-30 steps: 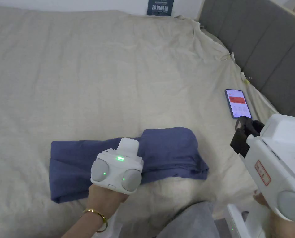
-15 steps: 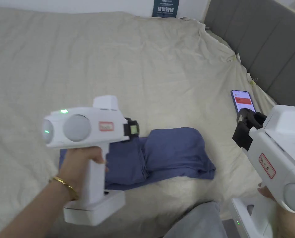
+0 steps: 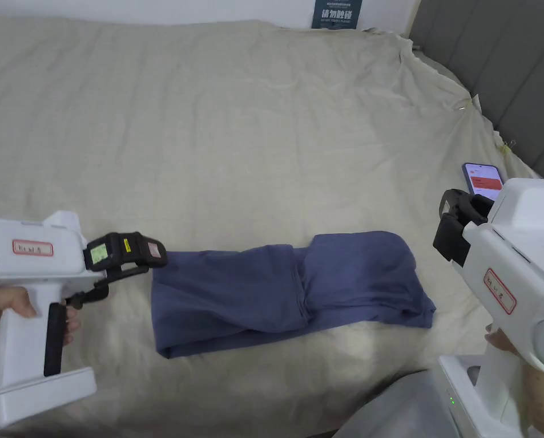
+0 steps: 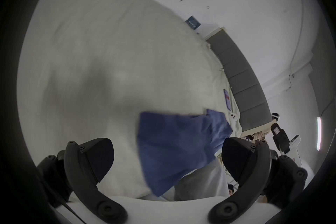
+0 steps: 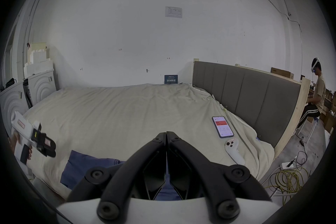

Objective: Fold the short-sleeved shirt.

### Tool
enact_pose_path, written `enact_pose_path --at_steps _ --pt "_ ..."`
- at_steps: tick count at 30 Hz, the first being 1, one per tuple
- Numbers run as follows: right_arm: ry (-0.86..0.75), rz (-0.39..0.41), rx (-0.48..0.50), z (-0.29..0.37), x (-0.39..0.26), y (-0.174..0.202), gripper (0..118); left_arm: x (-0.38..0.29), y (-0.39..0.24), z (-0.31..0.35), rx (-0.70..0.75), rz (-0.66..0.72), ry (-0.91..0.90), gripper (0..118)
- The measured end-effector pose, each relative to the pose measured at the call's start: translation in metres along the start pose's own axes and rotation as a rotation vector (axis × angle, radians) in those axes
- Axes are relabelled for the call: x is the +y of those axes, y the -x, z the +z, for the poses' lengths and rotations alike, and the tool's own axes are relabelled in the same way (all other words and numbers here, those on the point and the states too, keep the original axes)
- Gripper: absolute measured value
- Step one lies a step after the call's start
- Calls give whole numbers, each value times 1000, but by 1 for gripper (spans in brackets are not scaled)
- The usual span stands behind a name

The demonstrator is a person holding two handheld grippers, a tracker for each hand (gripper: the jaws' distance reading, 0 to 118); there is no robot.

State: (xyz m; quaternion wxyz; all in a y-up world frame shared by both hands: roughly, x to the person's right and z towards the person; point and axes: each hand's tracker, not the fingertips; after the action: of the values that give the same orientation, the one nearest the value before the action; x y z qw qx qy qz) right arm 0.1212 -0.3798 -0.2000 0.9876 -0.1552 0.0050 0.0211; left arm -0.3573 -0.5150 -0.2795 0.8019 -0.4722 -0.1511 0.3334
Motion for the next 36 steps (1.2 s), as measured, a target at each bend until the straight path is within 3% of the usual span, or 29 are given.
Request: enact_pose_path --at_steps 11,18,19,20,21,22,23,25,28,34,36 --pt "45 5 -18 -4 -8 1 0 -22 8 -49 -155 110 38 117" --pt "55 -9 -42 -4 -9 -5 0 -13 -6 -64 -146 56 98 115" --pt "59 -18 -43 -6 -9 -6 0 -12 -8 -65 -142 56 97 108" --pt "62 -26 -44 -6 -10 -7 0 -11 -10 -65 -136 49 94 89" --pt "64 -30 -44 -7 -10 -7 0 -10 -10 -67 -109 48 91 63" --pt "65 -31 -43 -7 -10 -7 0 -10 -11 -71 -42 55 100 25" --pt "67 -30 -43 -7 -10 -7 0 -12 -10 -75 50 25 109 18" --pt "71 -29 -42 -8 -11 -8 0 -15 -12 -73 1 36 94 11" --pt "73 -19 -38 -10 -11 -15 0 -9 -24 -66 65 36 101 7" --pt "69 -25 -20 -13 -5 -18 0 6 -43 -24 129 -15 69 5" --pt "57 -15 -13 -13 -2 -18 0 16 -42 -1 210 -75 47 5"
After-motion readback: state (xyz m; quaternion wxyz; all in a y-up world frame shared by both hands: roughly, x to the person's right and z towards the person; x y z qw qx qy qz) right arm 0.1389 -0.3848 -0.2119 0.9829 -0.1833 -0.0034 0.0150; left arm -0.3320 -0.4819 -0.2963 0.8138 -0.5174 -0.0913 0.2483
